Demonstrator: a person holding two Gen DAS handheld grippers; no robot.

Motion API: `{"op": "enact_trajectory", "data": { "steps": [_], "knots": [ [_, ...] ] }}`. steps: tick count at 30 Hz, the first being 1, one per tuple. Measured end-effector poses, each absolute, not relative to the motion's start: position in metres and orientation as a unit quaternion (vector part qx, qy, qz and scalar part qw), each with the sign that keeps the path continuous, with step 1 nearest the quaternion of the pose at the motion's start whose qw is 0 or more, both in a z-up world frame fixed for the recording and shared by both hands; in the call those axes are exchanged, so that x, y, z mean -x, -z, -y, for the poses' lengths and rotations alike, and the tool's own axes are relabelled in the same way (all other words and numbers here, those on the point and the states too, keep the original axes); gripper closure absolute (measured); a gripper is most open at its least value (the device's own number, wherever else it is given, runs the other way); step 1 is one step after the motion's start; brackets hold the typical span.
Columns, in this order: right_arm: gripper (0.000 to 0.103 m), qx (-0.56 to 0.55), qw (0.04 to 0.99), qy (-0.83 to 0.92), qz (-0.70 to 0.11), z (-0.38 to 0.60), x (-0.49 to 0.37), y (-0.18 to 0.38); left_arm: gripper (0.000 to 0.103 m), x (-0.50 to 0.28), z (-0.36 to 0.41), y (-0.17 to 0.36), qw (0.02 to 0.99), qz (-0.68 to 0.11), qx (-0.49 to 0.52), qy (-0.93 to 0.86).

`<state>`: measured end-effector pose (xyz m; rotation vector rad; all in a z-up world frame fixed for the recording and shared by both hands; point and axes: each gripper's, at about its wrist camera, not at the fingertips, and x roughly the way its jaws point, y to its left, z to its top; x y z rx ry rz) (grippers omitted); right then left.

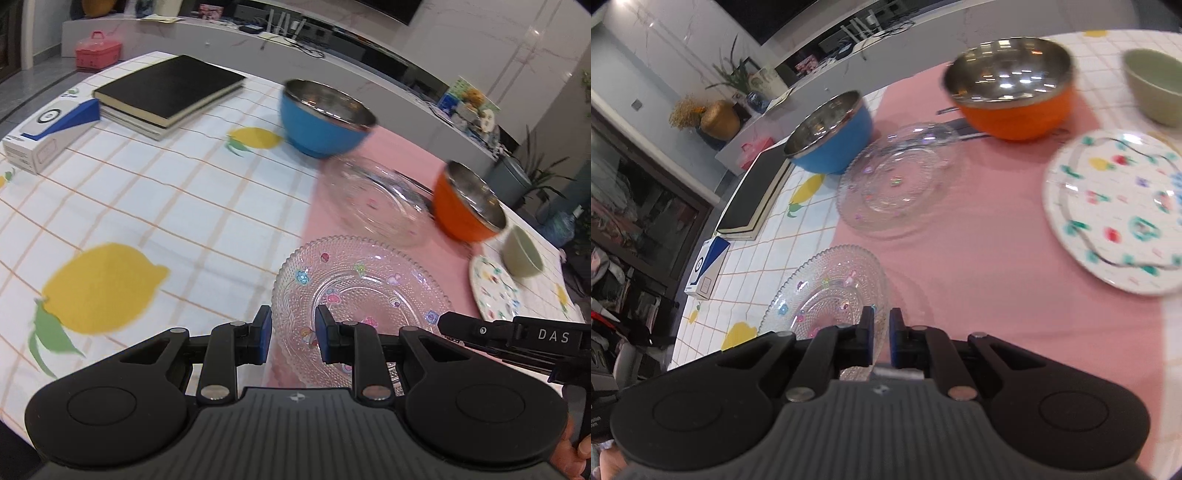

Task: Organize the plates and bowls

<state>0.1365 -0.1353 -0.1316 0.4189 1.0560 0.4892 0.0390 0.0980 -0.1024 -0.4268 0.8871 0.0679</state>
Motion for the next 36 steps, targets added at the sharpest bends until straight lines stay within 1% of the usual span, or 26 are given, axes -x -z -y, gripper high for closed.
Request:
{"op": "enact_trajectory", "data": {
  "steps": [8, 13, 36],
  "knots": [
    [0.097, -0.22, 0.809, -0.21, -0.502, 0.181, -0.109, 0.135, 0.075, -0.025, -0.062, 0.099, 0.875, -0.443, 0.195, -0.005],
    [0.097, -0.226, 0.805, -0.199, -0.512, 0.195, -0.099, 0.142, 0.075, -0.019, -0.049, 0.105, 0.867, -0.462, 0.188, 0.006],
    [0.097, -0.228, 0.787, -0.185, -0.543, 0.195, -0.087, 0.16, 0.076, -0.012, -0.04, 0.118, 0.852, -0.495, 0.169, -0.01]
  ]
}}
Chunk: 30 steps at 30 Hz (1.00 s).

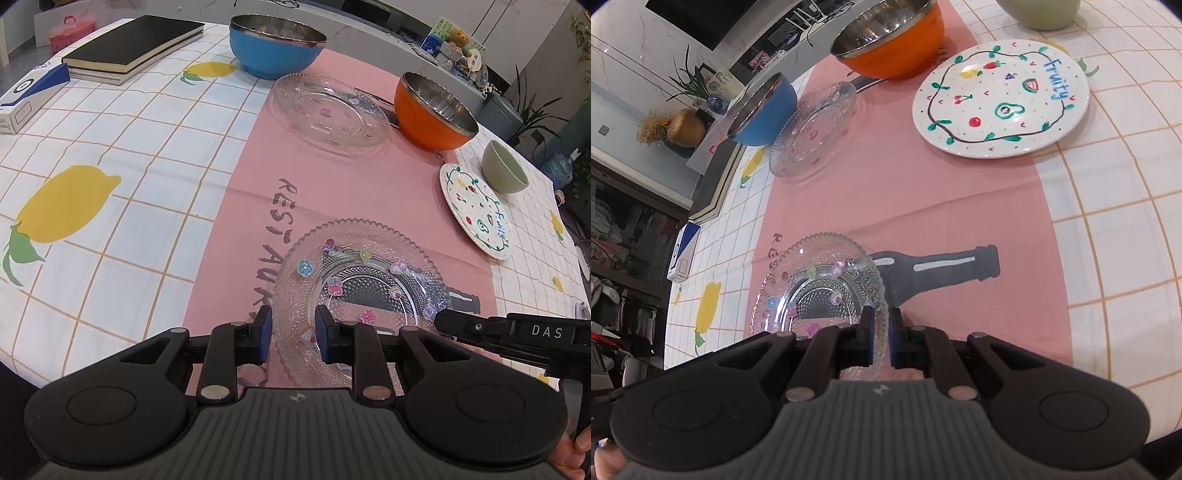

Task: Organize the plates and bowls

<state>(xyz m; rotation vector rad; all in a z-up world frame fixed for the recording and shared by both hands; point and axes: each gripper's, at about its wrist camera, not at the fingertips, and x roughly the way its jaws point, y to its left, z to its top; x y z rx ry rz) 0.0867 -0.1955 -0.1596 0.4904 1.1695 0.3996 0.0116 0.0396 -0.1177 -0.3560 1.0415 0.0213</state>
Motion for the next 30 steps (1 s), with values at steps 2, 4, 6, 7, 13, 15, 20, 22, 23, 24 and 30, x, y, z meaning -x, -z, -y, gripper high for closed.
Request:
{"op": "enact_trajectory", "data": {
  "steps": [2, 4, 6, 7, 13, 15, 20, 22, 23, 24, 30],
  "knots": [
    [0.097, -0.226, 0.788, -0.186, -0.542, 0.195, -0.087, 0.159, 0.076, -0.012, -0.039, 0.118, 0.852, -0.496, 0.167, -0.011],
    [0.097, -0.225, 0.789, -0.186, -0.541, 0.194, -0.088, 0.16, 0.076, -0.012, -0.039, 0.118, 0.852, -0.496, 0.167, -0.013],
    [0.097, -0.224, 0.789, -0.186, -0.541, 0.193, -0.088, 0.16, 0.076, -0.012, -0.039, 0.117, 0.852, -0.496, 0.166, -0.014],
    [0.097, -0.223, 0.79, -0.185, -0.541, 0.192, -0.088, 0.159, 0.076, -0.012, -0.039, 0.118, 0.852, -0.496, 0.166, -0.015],
    [0.097, -0.222, 0.789, -0.19, -0.54, 0.187, -0.09, 0.16, 0.076, -0.013, -0.045, 0.117, 0.851, -0.497, 0.17, -0.023],
    [0.097, -0.221, 0.79, -0.191, -0.54, 0.187, -0.09, 0.16, 0.076, -0.013, -0.045, 0.118, 0.85, -0.498, 0.17, -0.022],
    [0.093, -0.208, 0.794, -0.194, -0.537, 0.185, -0.089, 0.156, 0.07, -0.014, -0.044, 0.116, 0.851, -0.497, 0.167, -0.025],
    [0.09, -0.202, 0.8, -0.191, -0.532, 0.186, -0.089, 0.153, 0.063, -0.013, -0.045, 0.114, 0.854, -0.492, 0.165, -0.029],
    [0.083, -0.198, 0.804, -0.188, -0.527, 0.186, -0.089, 0.151, 0.062, -0.013, -0.046, 0.111, 0.857, -0.488, 0.164, -0.03],
    [0.079, -0.195, 0.81, -0.185, -0.522, 0.188, -0.089, 0.148, 0.06, -0.013, -0.047, 0.109, 0.86, -0.483, 0.163, -0.031],
    [0.07, -0.15, 0.855, -0.169, -0.467, 0.196, -0.088, 0.122, 0.056, -0.014, -0.042, 0.08, 0.894, -0.431, 0.121, -0.03]
  ]
}}
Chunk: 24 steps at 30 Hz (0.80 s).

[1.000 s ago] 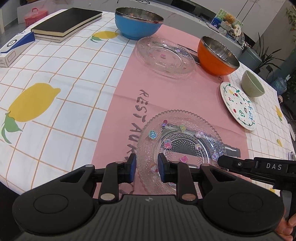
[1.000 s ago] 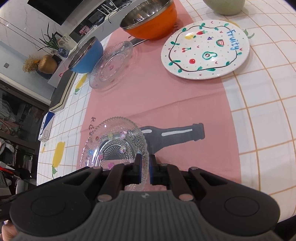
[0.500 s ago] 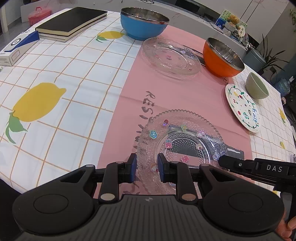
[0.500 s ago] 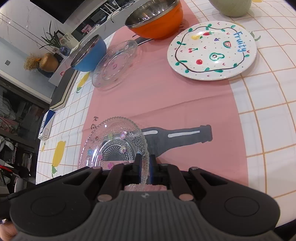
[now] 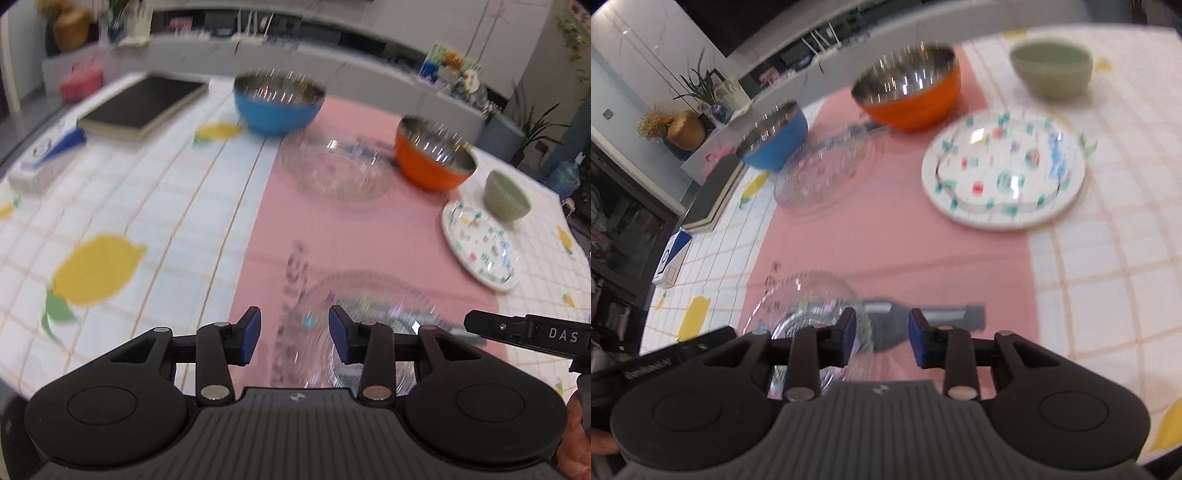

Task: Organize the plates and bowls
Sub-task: 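Move the right gripper to the white Fruity plate rim and close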

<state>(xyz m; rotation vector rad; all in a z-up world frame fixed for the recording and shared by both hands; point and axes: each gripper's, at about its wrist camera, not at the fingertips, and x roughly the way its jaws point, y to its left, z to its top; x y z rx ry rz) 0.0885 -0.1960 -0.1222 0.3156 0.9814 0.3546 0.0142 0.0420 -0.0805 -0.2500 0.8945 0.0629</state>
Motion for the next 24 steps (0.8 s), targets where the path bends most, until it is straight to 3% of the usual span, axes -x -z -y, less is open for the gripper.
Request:
{"op": "enact_trajectory", "data": {
  "steps": [4, 15, 24],
  "knots": [
    [0.057, -0.099, 0.89, -0.144, -0.421, 0.198, -0.089, 0.102, 0.056, -0.026, -0.037, 0.064, 0.908, -0.404, 0.115, -0.013],
    [0.057, -0.099, 0.92, -0.121, -0.358, 0.214, -0.11, 0.073, 0.056, -0.073, -0.01, 0.033, 0.929, -0.357, 0.098, 0.018],
    [0.057, -0.135, 0.916, -0.123, -0.356, 0.223, -0.141, 0.09, 0.056, -0.107, 0.018, 0.039, 0.932, -0.348, 0.083, 0.063]
  ]
}}
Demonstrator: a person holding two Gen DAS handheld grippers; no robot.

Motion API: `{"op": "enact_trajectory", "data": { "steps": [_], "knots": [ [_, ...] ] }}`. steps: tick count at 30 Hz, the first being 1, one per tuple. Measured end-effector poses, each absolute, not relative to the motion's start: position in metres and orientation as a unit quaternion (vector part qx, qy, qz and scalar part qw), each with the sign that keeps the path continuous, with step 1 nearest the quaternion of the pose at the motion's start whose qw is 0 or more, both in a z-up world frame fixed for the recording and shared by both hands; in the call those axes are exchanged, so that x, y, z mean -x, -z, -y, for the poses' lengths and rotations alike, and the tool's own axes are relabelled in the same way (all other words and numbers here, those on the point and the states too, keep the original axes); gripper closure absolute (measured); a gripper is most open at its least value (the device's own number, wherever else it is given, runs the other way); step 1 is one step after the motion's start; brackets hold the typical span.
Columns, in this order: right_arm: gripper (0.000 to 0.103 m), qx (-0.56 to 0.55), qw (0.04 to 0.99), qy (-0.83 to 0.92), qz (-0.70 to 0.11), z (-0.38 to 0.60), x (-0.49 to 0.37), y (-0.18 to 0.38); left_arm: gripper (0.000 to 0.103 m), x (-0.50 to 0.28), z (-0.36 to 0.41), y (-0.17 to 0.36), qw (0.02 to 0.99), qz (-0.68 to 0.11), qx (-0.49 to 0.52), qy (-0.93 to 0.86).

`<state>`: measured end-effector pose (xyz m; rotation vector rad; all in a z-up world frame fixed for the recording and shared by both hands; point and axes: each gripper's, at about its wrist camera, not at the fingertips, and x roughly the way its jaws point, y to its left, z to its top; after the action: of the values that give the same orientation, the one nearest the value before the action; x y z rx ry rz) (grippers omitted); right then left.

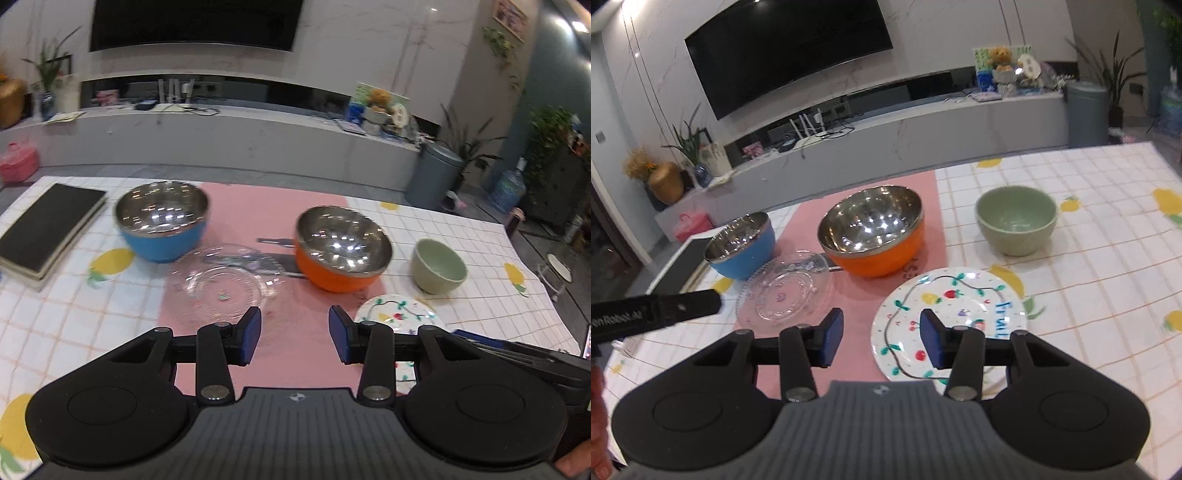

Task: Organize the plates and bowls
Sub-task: 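Move the right gripper to the white Fruity plate rim and close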

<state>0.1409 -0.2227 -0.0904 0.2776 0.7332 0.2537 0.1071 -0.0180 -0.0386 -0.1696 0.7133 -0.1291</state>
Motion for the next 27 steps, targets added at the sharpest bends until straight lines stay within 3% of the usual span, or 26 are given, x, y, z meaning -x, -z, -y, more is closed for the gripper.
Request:
{"op": "enact_trajectory", "data": {
  "steps": [12, 27],
  "knots": [
    [0.062, -0.146, 0.906, -0.112, -0.382, 0.226, -0.168, 0.112, 0.071, -0.143, 0.029, 0.067, 0.907, -0.391, 0.126, 0.096],
    [0.062, -0.145, 0.901, -0.012, -0.409, 0.295, -0.182, 0.139, 0.071, -0.169, 0.062, 0.104, 0.887, -0.431, 0.131, 0.099]
  ]
}}
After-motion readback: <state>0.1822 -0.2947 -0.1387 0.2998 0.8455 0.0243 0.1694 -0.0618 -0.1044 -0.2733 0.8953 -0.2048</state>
